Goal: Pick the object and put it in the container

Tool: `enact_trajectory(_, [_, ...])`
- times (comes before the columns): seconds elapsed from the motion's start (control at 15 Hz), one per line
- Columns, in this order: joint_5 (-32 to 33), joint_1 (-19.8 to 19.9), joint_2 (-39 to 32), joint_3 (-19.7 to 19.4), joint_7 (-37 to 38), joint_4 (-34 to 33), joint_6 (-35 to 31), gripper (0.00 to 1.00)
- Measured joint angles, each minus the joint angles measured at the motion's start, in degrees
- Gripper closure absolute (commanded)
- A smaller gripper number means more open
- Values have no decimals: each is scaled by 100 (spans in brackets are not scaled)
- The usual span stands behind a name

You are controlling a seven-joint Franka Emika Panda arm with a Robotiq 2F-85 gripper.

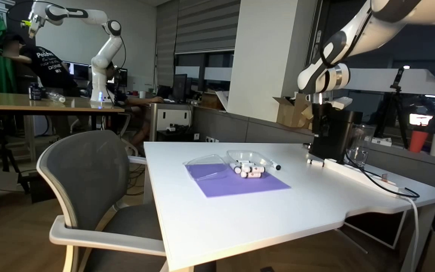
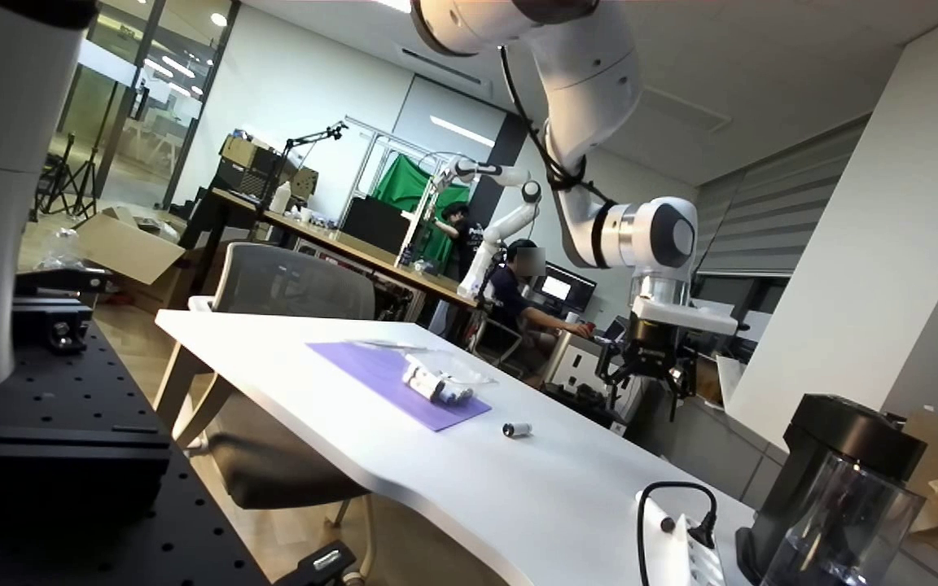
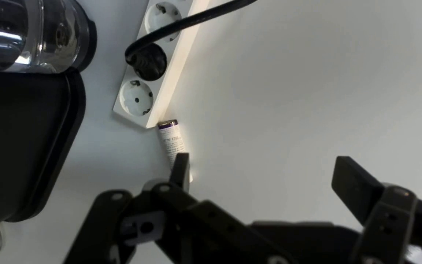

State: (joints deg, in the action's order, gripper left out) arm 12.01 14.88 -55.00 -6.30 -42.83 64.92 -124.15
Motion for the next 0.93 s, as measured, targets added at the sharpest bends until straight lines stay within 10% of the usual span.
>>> enact_trajectory(0.93, [127, -6, -919, -89, -61, -1325, 484, 0])
